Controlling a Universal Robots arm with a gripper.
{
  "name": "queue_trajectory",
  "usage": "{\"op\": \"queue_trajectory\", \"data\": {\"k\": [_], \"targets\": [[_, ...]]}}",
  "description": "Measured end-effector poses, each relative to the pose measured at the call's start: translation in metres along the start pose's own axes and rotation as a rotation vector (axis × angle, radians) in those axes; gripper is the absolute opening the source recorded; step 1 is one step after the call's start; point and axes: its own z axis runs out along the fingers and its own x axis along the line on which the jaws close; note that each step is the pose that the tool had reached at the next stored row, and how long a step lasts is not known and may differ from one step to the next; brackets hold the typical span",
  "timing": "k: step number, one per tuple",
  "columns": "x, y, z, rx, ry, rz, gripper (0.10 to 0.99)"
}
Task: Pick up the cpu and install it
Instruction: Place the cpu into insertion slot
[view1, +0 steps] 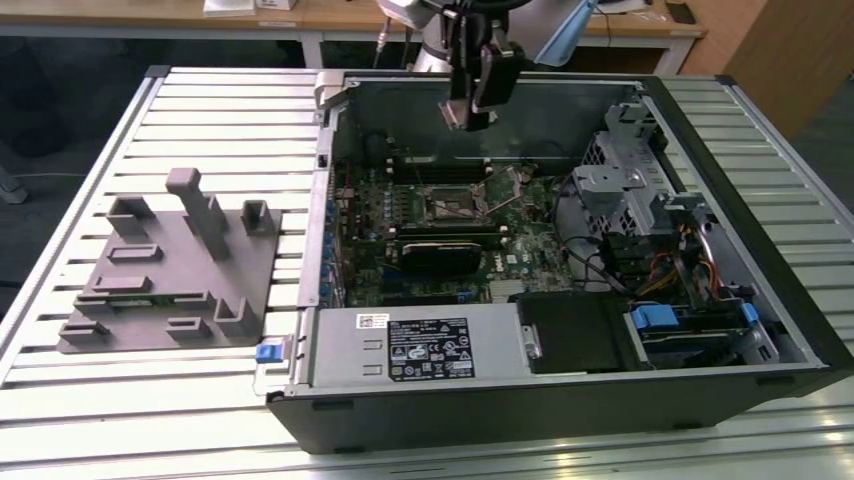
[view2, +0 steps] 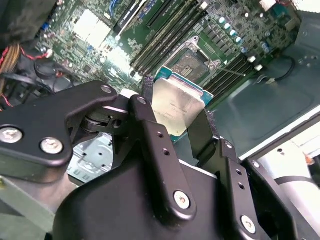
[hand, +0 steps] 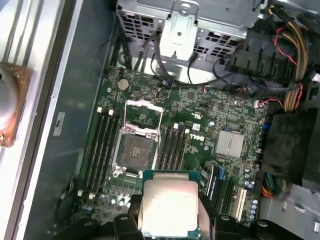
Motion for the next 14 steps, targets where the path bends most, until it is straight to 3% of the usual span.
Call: {"op": "queue_trajectory", "data": {"k": [11,14], "targets": [[0.0002,-0.0001,0.0043,-0.001,-0.008,0.168,0.529],[0.0004,-0.0002,0.0054,0.0,-0.0191,0.191,0.529]]}}
